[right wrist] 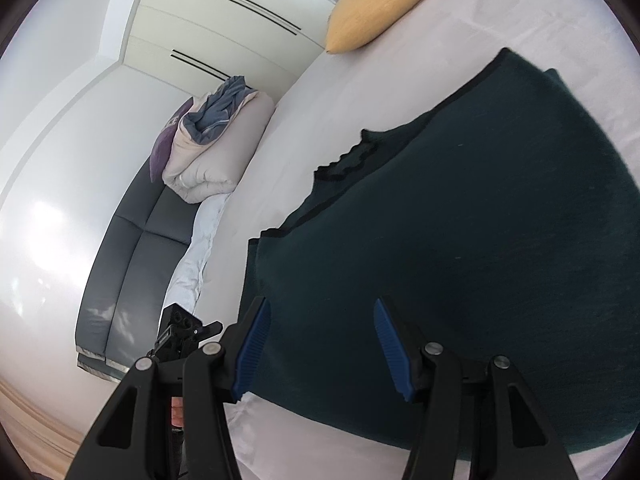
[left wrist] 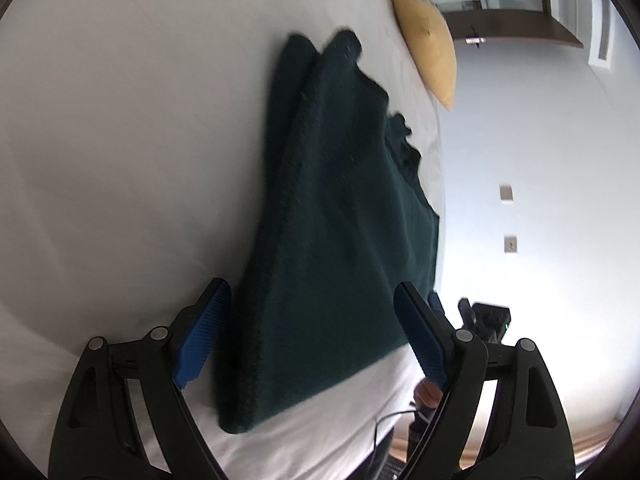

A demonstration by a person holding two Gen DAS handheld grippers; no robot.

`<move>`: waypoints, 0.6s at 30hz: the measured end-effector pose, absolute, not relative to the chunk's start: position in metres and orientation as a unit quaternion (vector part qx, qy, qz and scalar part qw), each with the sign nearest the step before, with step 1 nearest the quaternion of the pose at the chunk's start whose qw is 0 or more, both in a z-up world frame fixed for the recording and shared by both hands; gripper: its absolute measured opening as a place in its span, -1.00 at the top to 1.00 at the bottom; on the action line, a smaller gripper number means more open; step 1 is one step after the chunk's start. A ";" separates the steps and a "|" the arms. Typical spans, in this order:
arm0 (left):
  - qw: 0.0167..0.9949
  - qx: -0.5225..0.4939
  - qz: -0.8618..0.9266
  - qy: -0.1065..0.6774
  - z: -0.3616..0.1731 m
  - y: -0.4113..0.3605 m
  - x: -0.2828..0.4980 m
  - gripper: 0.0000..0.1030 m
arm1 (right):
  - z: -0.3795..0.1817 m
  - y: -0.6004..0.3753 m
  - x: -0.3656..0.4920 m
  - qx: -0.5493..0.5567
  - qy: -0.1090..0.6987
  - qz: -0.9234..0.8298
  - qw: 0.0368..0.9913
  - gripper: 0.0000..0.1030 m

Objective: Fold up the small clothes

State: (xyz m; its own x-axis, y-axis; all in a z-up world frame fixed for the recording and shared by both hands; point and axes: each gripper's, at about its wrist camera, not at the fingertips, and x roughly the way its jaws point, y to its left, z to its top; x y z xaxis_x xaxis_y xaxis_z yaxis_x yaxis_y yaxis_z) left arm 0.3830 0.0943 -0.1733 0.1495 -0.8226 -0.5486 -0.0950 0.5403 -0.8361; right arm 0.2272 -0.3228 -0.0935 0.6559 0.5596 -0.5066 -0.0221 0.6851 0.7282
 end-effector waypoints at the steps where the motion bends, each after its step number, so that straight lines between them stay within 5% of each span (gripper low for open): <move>1: 0.650 -0.386 -0.283 0.590 -0.174 0.090 0.383 -0.60 | -0.093 -0.320 0.229 0.355 0.378 0.176 0.837 -0.13; 4: 0.646 -0.401 -0.289 0.582 -0.176 0.087 0.382 -0.47 | -0.090 -0.311 0.238 0.351 0.381 0.183 0.835 -0.13; 8: 0.612 -0.440 -0.286 0.591 -0.197 0.084 0.380 0.42 | -0.087 -0.298 0.257 0.345 0.389 0.194 0.832 -0.13; 18: 0.635 -0.477 -0.265 0.547 -0.195 0.085 0.370 0.76 | -0.127 -0.278 0.299 0.335 0.452 0.180 0.807 -0.06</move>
State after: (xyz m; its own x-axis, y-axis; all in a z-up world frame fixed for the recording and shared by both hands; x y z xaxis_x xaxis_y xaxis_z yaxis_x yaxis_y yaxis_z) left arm 0.3696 0.0853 -0.1953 0.2617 -0.8578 -0.4424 -0.1854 0.4052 -0.8952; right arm 0.2995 -0.2775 -0.1270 0.5257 0.5936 -0.6093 0.0131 0.7105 0.7036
